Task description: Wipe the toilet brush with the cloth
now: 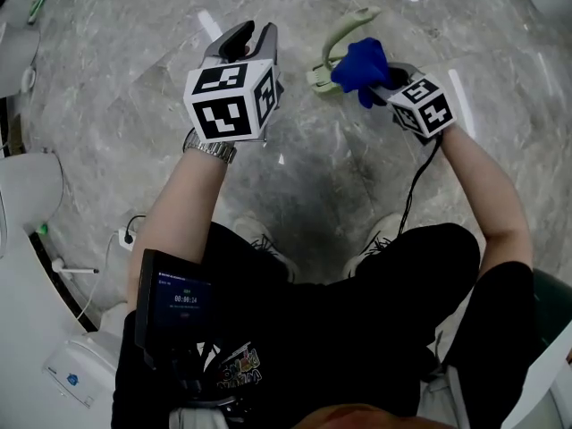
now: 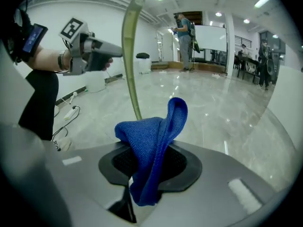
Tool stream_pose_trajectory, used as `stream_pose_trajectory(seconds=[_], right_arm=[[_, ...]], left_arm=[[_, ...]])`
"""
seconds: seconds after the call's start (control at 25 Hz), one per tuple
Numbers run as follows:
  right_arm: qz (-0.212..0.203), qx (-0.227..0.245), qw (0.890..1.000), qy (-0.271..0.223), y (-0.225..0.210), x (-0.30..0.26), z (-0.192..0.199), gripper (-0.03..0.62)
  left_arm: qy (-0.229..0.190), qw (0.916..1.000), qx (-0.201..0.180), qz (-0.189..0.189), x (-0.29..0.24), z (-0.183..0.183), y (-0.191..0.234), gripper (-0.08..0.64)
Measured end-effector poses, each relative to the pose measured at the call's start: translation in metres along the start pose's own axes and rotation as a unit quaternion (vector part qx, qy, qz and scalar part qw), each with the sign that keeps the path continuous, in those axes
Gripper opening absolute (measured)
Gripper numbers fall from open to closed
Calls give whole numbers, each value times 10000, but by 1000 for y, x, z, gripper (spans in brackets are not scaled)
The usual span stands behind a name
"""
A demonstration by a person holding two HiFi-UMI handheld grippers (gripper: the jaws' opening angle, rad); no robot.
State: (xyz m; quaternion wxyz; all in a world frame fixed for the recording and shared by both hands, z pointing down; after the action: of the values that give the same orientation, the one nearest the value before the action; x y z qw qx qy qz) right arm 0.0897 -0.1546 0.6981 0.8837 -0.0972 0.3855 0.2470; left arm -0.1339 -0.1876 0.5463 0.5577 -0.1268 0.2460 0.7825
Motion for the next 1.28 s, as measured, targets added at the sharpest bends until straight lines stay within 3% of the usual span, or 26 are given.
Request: stream_pose_trajectory(seconds=[0.2, 0.28, 0.44, 0.52, 0.6, 0.72, 0.88, 1.04, 1.28], right_arm=[[-87, 133, 9934, -1132, 3, 60, -78, 118], [-136, -94, 9829, -1834, 2, 92, -110, 118], [1, -726, 9519, -2978, -4, 158, -144, 118], [159, -791, 9408, -3291, -9, 180, -149, 118], [343, -786, 9385, -3343, -17, 183, -145, 118], [645, -1104, 9495, -2864, -41, 141, -107, 118], [729, -1827, 9704, -1399, -64, 39, -11, 117], [454, -2697, 9598, -628, -46, -20, 48, 117], [225, -2209, 9737, 506, -17, -62, 81, 117]], left_arm=[[56, 10000, -68, 32, -3, 4, -3, 110], [70, 10000, -59, 23, -5, 5, -3, 110], [72, 9999, -43, 57, -6, 4, -7, 110], [84, 9999, -71, 78, -7, 5, -9, 110], [124, 9998, -104, 74, -8, 8, -8, 110], [183, 9997, -132, 58, -10, 12, -8, 110], [182, 9997, -161, 68, -11, 13, -10, 110], [198, 9995, -222, 73, -8, 15, -9, 110], [293, 9993, -238, 59, -11, 18, -2, 110]])
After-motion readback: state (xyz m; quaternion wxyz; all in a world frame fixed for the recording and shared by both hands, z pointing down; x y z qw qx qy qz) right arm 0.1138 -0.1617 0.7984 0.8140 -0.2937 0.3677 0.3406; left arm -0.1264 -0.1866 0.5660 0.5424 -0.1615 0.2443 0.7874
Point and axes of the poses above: the fingertips, and each gripper's own axes: x backward along the fingers, y to its left, z out of its underside, the point moved 4 cm from there along x, backward along the fingers, and after that the axes turned 10 degrees about x, right-handed, at the moved point
